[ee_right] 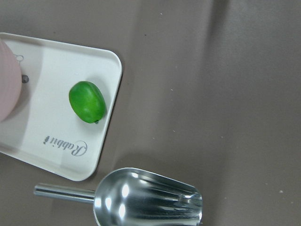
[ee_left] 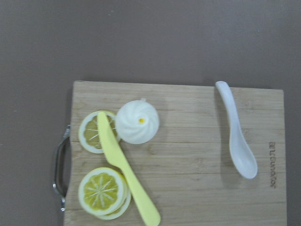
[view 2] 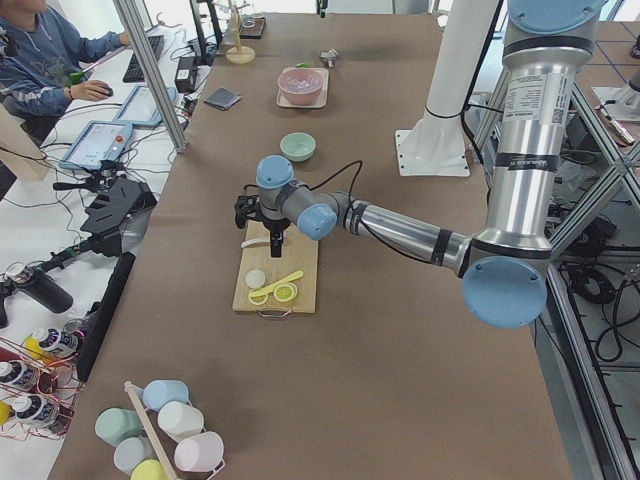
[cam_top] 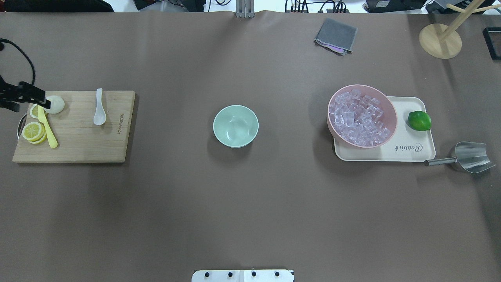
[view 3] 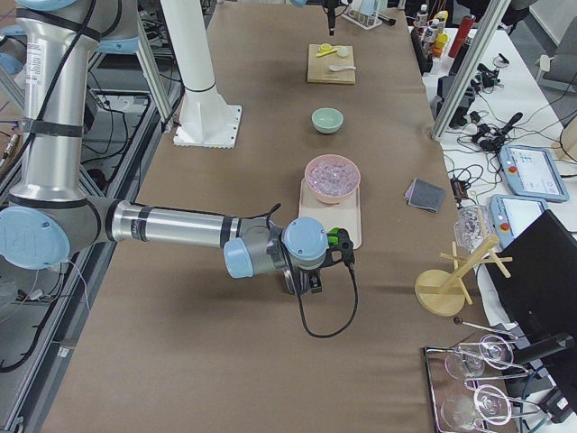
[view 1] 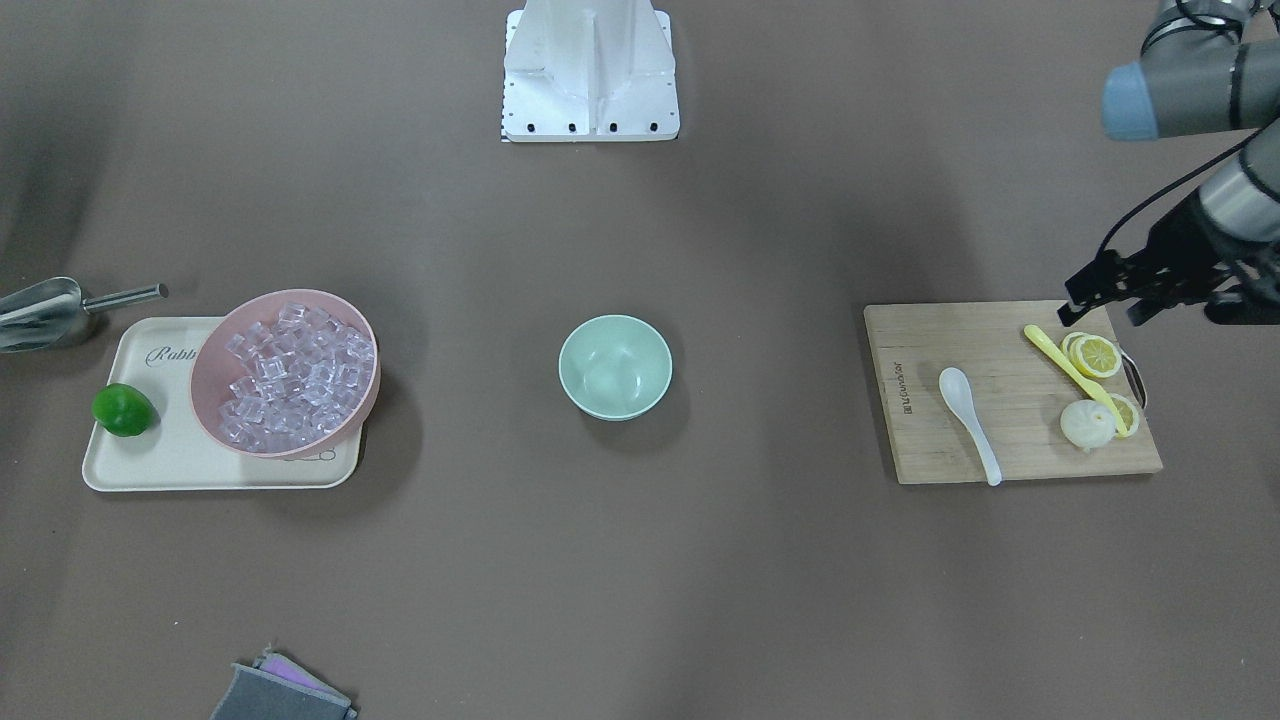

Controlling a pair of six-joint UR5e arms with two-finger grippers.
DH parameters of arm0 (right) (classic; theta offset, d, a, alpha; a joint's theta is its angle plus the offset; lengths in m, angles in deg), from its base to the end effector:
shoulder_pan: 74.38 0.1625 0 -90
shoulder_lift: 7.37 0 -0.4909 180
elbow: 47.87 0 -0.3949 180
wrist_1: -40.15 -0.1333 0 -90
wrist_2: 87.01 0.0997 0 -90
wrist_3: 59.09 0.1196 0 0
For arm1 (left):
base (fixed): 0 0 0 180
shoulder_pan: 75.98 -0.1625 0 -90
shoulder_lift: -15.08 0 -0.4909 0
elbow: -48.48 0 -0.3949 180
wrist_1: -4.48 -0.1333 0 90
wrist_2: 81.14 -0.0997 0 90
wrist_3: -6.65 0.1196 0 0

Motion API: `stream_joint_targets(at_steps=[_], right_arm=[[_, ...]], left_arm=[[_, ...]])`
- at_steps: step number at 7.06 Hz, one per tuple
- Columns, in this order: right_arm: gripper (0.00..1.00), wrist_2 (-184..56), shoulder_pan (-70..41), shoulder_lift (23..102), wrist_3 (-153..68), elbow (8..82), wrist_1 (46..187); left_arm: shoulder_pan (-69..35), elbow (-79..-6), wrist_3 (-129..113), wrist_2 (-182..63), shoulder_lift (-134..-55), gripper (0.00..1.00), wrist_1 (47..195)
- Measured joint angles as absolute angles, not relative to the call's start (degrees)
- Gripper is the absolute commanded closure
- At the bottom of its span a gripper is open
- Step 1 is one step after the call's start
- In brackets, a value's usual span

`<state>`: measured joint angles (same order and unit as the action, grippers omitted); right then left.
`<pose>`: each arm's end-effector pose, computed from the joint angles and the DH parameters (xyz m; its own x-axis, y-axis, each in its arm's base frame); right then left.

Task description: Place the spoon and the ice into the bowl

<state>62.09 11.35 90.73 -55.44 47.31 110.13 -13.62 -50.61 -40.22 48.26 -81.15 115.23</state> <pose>-0.0021 -0.4396 0.6980 0.4969 -0.2286 0.8372 0.0396 0.9697 0.2412 0.2132 -0.5308 0.5622 0.6231 -0.0512 -0.7804 0.1167 0.9928 0.0281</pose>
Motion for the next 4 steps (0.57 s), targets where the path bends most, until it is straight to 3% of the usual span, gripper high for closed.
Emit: stream_joint_targets(at_steps=[4], right_arm=[[0.00, 58.0, 0.6, 86.1, -31.0, 55.7, 109.8]], left_arm=[[-19.7, -36.9, -47.6, 45.0, -94.4, 0.42, 115.4]])
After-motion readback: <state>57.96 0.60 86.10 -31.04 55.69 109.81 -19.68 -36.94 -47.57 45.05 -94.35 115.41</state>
